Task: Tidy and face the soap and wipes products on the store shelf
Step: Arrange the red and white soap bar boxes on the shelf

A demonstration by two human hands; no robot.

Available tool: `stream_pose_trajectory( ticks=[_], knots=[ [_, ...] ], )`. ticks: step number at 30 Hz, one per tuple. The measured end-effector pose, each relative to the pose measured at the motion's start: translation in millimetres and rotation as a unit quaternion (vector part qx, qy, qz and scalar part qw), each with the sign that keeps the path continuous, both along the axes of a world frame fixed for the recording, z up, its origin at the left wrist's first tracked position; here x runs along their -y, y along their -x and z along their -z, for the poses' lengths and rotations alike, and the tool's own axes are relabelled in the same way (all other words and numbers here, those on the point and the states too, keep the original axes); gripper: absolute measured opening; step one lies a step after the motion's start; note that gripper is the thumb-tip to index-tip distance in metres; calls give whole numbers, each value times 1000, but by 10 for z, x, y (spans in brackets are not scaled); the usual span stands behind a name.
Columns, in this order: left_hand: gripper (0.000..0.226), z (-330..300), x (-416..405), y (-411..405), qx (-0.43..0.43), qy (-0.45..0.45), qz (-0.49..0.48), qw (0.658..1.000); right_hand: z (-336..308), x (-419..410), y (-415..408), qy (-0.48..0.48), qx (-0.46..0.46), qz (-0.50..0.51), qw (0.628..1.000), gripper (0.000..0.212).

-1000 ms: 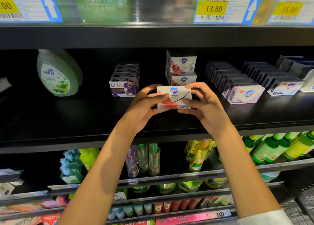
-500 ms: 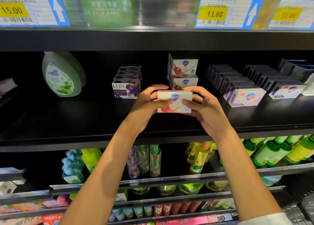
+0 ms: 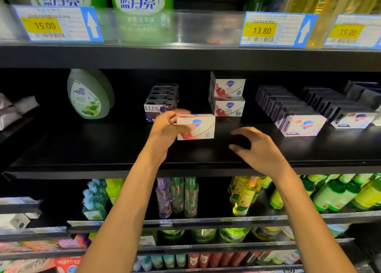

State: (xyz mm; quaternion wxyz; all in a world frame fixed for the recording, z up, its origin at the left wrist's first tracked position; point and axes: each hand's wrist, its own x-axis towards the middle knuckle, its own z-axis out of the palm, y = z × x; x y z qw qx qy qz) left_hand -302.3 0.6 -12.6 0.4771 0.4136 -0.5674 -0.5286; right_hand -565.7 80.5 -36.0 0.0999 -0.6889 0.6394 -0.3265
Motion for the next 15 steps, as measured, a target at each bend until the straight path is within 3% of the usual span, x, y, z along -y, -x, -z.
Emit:
stream_pose_trajectory(
  ticks=[4,15],
  knots=[
    [46,-7,42,-250,18,3,-30,999,-9,12,-33,-23,-70,-6,997,42],
    [42,-20,265,-452,96,45,-53,993,-7,14,2,-30,-76,-5,997,43]
  ],
)
